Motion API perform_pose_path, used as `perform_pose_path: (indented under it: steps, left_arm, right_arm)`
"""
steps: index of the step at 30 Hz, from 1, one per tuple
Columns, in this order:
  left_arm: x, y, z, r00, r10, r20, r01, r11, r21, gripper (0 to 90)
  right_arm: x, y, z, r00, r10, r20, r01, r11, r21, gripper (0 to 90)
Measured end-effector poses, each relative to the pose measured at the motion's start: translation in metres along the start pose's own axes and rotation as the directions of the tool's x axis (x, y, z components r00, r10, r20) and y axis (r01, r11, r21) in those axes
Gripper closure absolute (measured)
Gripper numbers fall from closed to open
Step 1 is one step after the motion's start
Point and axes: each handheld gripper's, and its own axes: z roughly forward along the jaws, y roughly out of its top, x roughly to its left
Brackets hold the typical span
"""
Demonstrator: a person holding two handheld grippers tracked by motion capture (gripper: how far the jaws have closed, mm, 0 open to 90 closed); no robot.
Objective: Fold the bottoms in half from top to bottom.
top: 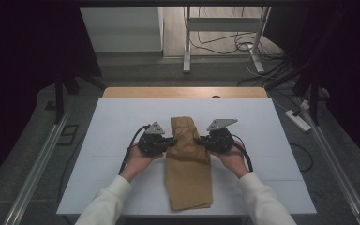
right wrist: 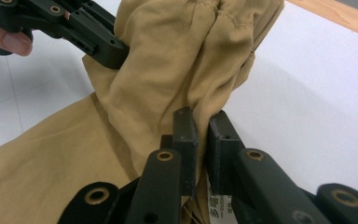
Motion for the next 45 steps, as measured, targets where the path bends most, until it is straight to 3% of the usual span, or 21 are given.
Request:
perform_pose_path:
  steps: [15,45]
  left_arm:
    - [-0.004,-0.005,-0.003,1.0000,0.002,0.009,-0.002,1.0000,0.008,82.8]
    - [-0.025,-0.020,-0.013,0.9989,0.025,0.040,-0.026,0.9994,0.023,81.9]
  right_arm:
    - [0.007,-0.003,-0.003,0.9999,-0.009,-0.009,0.009,1.000,0.006,82.8]
    - [0.021,-0.017,-0.017,0.9990,-0.022,-0.038,0.023,1.000,0.010,82.8]
